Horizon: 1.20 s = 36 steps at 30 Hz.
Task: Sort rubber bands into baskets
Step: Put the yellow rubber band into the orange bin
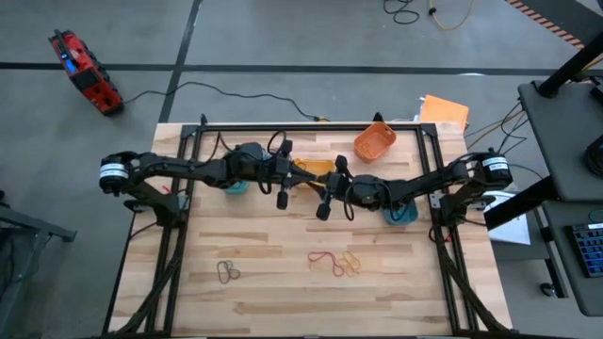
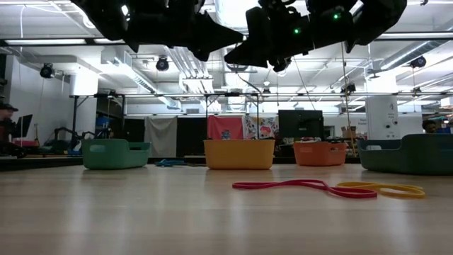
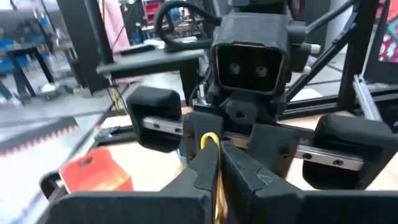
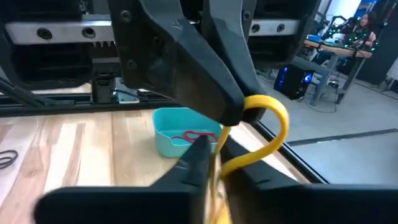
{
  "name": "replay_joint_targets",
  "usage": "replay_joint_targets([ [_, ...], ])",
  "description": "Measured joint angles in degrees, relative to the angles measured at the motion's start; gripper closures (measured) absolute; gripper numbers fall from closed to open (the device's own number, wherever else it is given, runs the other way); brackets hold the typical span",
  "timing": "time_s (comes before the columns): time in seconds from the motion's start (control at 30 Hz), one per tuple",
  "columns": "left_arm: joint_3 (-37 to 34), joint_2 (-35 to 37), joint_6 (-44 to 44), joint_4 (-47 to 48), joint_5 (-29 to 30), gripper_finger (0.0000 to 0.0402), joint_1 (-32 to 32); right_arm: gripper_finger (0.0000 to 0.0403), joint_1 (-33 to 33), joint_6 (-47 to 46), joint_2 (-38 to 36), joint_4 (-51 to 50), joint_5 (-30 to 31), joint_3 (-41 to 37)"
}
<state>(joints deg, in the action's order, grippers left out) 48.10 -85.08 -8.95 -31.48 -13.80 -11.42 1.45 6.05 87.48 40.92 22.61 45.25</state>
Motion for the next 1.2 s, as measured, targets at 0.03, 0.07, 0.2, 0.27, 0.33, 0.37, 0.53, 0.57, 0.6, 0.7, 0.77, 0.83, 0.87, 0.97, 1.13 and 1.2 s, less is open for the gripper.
replay_joint_targets([
  [0.03,0.0,0.0,0.7,0.5,-0.2,0.0396,0.0,0.0384,0.0,0.0,0.0,-0.1,0.0,0.0],
  [0.07,0.0,0.1,0.9,1.4,-0.3,0.0389,-0.1,0.0386,0.0,0.0,0.0,-0.2,0.0,0.0],
  [0.2,0.0,0.8,1.2,3.4,-0.2,0.034,-0.2,0.0393,0.0,0.0,0.0,-0.7,0.0,0.0],
  [0.27,0.0,1.8,1.1,5.4,-0.2,0.0308,-0.3,0.0394,0.0,0.0,-0.3,-1.7,-0.1,0.0],
  [0.33,0.0,3.0,0.6,7.4,1.2,0.0275,-0.3,0.0394,0.0,0.0,-0.8,-3.1,1.0,0.1],
  [0.37,0.0,3.7,0.4,9.0,2.4,0.026,-0.3,0.0394,0.0,0.0,-1.2,-4.5,2.8,0.1],
  [0.53,0.0,7.8,-0.9,16.0,7.4,0.0208,-0.4,0.0394,-1.1,-0.5,-4.8,-16.7,11.9,2.1],
  [0.57,0.0,8.5,-0.9,17.2,7.4,0.0202,-0.4,0.0394,-1.5,-0.9,-5.6,-19.0,12.0,2.6],
  [0.6,0.0,9.2,-0.9,18.3,7.4,0.0197,-0.4,0.0394,-1.9,-1.4,-6.6,-20.9,12.1,3.1],
  [0.7,0.0,11.3,-0.8,20.3,7.4,0.019,-0.4,0.0394,-3.1,-1.5,-9.8,-25.9,12.1,4.0],
  [0.77,0.0,12.4,-0.5,21.9,7.4,0.0189,-0.4,0.0394,-4.6,-1.5,-11.9,-29.4,12.8,4.3],
  [0.83,0.0,13.3,-0.1,23.2,7.4,0.0188,-0.4,0.0394,-6.6,-1.5,-13.7,-33.1,15.1,4.3],
  [0.87,0.0,13.7,0.2,23.6,7.4,0.0188,-0.4,0.0394,-7.8,-1.7,-14.3,-35.1,16.5,4.3],
  [0.97,0.0,14.6,1.0,24.1,7.4,0.0188,-0.4,0.0394,-12.1,-3.8,-15.3,-41.3,20.2,4.2],
  [1.13,0.0,14.7,1.1,24.5,7.4,0.0188,-0.4,0.0394,-20.4,-8.1,-14.4,-46.5,21.1,4.2],
  [1.2,0.0,14.4,1.3,24.4,7.4,0.0188,-0.4,0.0394,-22.9,-8.5,-13.5,-47.5,20.9,4.2],
])
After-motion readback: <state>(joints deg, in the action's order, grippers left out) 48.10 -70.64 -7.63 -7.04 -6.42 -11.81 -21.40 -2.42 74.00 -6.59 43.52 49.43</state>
